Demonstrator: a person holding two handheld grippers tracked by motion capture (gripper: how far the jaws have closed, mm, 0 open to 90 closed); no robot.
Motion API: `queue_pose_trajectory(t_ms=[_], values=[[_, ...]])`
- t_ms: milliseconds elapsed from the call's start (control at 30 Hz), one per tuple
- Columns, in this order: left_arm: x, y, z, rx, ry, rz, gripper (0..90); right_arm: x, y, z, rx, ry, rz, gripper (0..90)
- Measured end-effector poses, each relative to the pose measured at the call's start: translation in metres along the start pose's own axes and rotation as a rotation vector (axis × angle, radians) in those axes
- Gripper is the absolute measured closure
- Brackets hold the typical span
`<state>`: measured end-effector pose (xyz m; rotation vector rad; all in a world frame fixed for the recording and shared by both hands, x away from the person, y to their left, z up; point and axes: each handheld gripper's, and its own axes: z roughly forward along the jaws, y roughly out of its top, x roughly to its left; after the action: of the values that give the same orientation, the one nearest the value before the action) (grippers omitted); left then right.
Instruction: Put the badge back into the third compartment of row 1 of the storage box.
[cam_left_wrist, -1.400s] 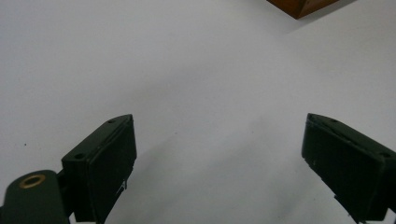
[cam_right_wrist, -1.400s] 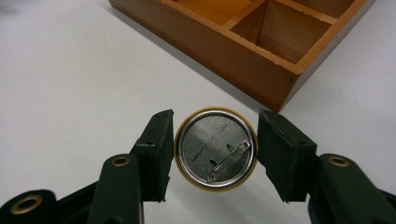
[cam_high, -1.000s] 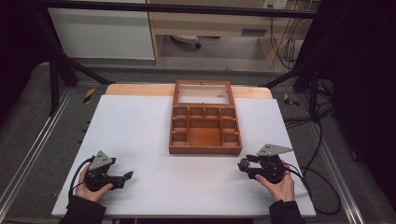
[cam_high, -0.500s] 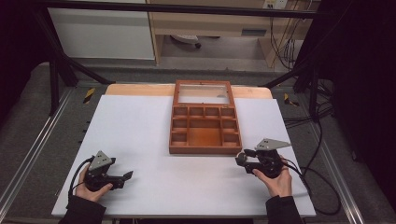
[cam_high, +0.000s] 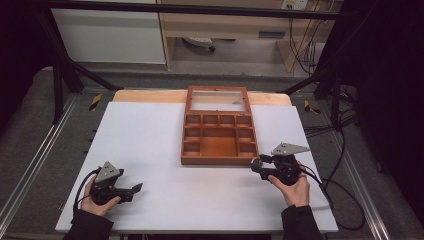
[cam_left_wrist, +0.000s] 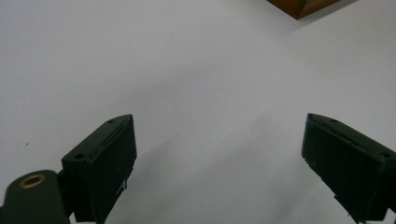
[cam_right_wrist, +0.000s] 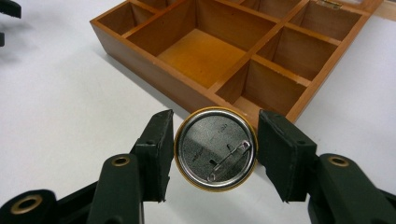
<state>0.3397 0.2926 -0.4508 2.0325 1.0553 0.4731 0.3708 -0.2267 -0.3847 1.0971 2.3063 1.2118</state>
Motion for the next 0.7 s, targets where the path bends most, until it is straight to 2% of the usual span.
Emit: queue_pose_trajectory(t_ms=[700], values=[[0.0,0.0,0.0,0.001,-0.001,0.0,9.7,-0.004,0.02,0.008,-0.021,-0.011,0.006,47.6]])
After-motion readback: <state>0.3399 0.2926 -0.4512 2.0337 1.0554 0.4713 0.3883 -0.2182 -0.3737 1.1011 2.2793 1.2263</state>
